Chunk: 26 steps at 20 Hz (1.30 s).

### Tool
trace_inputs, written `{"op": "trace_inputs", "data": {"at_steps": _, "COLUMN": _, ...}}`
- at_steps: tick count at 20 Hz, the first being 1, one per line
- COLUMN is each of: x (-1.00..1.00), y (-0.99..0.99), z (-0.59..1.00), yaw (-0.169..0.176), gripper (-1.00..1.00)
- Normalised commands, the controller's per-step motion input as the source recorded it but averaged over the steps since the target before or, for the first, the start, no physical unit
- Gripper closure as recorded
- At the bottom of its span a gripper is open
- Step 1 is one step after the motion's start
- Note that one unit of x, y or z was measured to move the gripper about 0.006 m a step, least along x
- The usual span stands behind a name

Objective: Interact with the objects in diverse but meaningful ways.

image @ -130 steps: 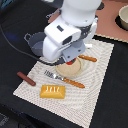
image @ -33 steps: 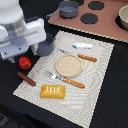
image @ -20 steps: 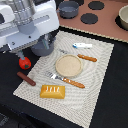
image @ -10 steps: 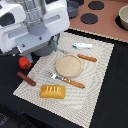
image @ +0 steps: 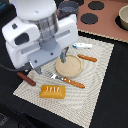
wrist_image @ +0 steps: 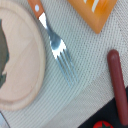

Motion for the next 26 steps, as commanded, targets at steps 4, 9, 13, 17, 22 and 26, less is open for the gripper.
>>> {"op": "trace_inputs", "data": {"at_steps": 4, "x": 0.23, "y": -0.23, "z": 0.01, "yaw": 0.173, "gripper": -1.00}}
{"op": "trace_inputs", "data": {"at_steps": 9, "x": 0.15, "y": -0.12, "z": 0.07, "yaw": 0.199, "gripper": -1.00}}
{"op": "trace_inputs", "data": {"at_steps": 13, "x": 0.21, "y": -0.17, "z": 0.10, "yaw": 0.173, "gripper": -1.00}}
{"op": "trace_inputs", "data": {"at_steps": 17, "x": 0.32, "y": -0.24, "z": 0.12, "yaw": 0.132, "gripper": -1.00}}
{"op": "trace_inputs", "data": {"at_steps": 22, "x": 0.61, "y": -0.45, "z": 0.04, "yaw": 0.037, "gripper": -1.00}}
{"op": "trace_inputs", "data": {"at_steps": 26, "x": 0.67, "y": -0.44, "z": 0.00, "yaw": 0.026, "gripper": -1.00}}
